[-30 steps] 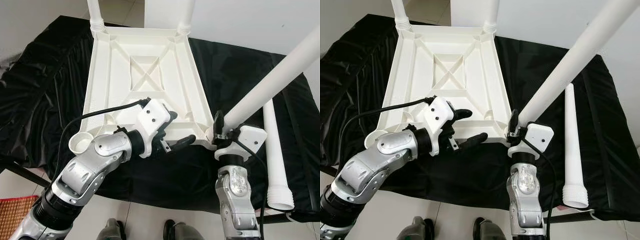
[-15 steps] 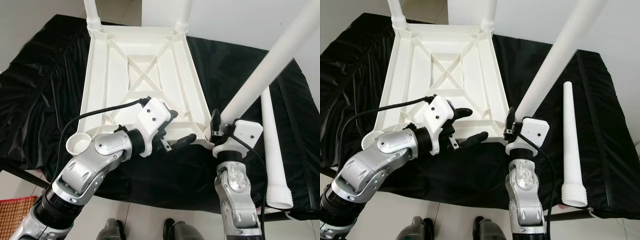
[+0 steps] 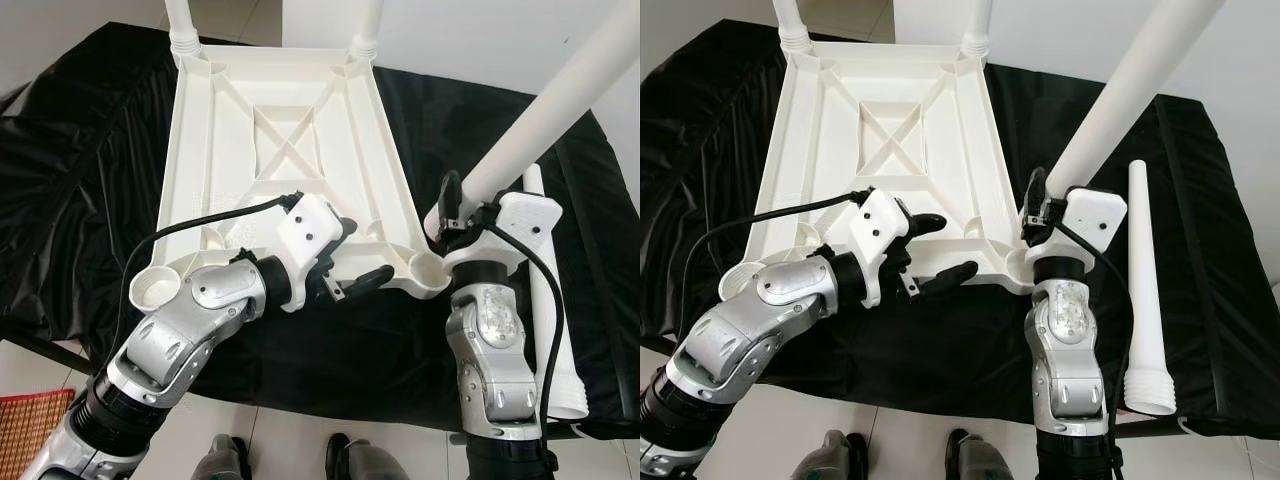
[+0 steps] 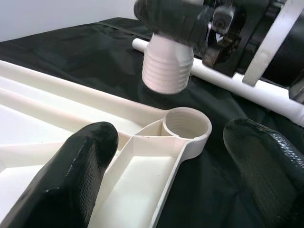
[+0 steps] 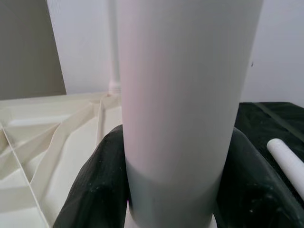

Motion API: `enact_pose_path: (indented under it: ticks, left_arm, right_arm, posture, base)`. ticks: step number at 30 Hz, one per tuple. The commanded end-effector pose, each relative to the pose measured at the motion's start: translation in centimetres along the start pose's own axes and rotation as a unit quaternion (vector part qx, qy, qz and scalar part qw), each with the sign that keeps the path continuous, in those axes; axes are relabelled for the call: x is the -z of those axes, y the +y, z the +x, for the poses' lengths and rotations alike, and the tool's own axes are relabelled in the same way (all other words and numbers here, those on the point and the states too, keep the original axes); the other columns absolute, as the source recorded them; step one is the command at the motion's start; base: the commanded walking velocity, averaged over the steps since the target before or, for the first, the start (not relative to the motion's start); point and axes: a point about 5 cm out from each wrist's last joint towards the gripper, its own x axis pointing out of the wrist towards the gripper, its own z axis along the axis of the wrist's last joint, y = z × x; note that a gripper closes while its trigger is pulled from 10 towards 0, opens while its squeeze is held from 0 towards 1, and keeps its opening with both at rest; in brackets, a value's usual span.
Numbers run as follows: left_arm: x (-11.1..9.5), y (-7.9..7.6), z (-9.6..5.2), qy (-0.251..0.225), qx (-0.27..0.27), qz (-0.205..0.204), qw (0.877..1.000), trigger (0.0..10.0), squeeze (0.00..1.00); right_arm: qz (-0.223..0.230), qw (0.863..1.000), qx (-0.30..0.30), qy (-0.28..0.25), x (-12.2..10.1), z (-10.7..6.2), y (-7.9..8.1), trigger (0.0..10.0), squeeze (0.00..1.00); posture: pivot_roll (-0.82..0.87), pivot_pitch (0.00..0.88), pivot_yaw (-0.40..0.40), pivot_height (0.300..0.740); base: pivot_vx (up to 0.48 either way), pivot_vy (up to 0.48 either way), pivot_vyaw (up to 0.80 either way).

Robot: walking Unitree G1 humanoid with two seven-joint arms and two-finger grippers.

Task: Building children table

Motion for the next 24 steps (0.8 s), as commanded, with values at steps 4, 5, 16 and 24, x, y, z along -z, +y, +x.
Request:
enact_pose_path:
  ticks: [4, 5, 16, 24]
  left_arm:
    - [-0.2, 0.1, 0.0, -0.007, 0.034, 0.003, 0.999, 10.0, 0.00]
    - [-0.2, 0.2, -0.1, -0.008, 0.033, 0.004, 0.999, 10.0, 0.00]
    - [-1.0, 1.2, 0.6, -0.038, 0.023, -0.009, 0.999, 10.0, 0.40]
    - [-1.9, 1.7, 1.3, -0.065, 0.024, -0.023, 0.997, 10.0, 1.00]
  right_arm:
    - [-0.004, 0.999, -0.022, 0.027, 0.7, 0.2, -0.7, 10.0, 0.00]
    - [-0.006, 0.999, -0.033, 0.035, 0.8, 0.4, -0.8, 10.0, 0.00]
    - [-0.033, 0.988, -0.126, 0.088, 2.0, 1.5, -1.9, 10.0, 0.00]
    - [-0.036, 0.978, -0.182, 0.090, 1.6, 2.4, -2.9, 10.0, 0.00]
  posture:
    - [0.05, 0.165, -0.054, 0.740]
    - [0.05, 0.165, -0.054, 0.740]
    - [0.06, 0.161, -0.068, 0.740]
    - [0.06, 0.162, -0.071, 0.740]
  base:
    - [0.000, 0.000, 0.00]
    - [0.000, 0.000, 0.00]
    - [0.000, 0.000, 0.00]
    - [0.000, 0.000, 0.00]
